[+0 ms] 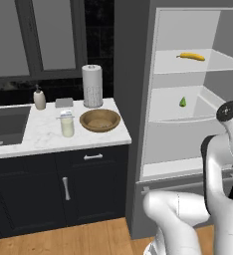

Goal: Grab a lemon wedge from the fridge and one ice cube from the ice bowl, and put them in the glass of lemonade.

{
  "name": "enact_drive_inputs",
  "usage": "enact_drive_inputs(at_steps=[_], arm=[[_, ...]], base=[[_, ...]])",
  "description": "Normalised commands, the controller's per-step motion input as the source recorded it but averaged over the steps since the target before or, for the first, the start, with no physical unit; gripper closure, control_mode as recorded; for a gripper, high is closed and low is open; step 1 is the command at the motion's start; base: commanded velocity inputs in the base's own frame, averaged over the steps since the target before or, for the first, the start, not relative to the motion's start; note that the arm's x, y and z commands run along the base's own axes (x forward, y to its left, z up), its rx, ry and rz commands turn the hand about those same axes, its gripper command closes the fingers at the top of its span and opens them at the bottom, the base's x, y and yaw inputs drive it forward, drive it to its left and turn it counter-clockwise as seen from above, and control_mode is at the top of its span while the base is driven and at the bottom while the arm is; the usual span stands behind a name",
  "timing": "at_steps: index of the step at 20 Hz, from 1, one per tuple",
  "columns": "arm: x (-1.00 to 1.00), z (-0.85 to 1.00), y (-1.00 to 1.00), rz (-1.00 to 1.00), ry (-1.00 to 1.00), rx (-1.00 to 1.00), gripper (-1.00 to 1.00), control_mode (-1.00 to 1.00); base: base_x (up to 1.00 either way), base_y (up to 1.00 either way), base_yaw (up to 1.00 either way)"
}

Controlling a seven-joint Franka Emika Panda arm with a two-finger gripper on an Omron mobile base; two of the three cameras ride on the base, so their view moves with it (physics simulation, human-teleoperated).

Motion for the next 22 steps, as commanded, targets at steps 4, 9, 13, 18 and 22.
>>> enact_drive_inputs(at_steps=[4,9,13,18,22], arm=[[-0.64,0.02,0.97,-0.26,-0.36,0.43,-1.0,-1.0],[-0.23,-0.43,1.0,-0.08,-0.24,0.53,-1.0,-1.0],[0.0,-0.75,1.0,0.05,-0.16,0.54,-1.0,-1.0],[0.29,-0.63,0.91,0.21,-0.13,0.4,-1.0,-1.0],[0.42,-0.02,0.81,0.24,-0.07,0.07,-1.0,-1.0]], base=[[0.0,0.0,0.0],[0.0,0.0,0.0],[0.0,0.0,0.0],[0.0,0.0,0.0],[0.0,0.0,0.0]])
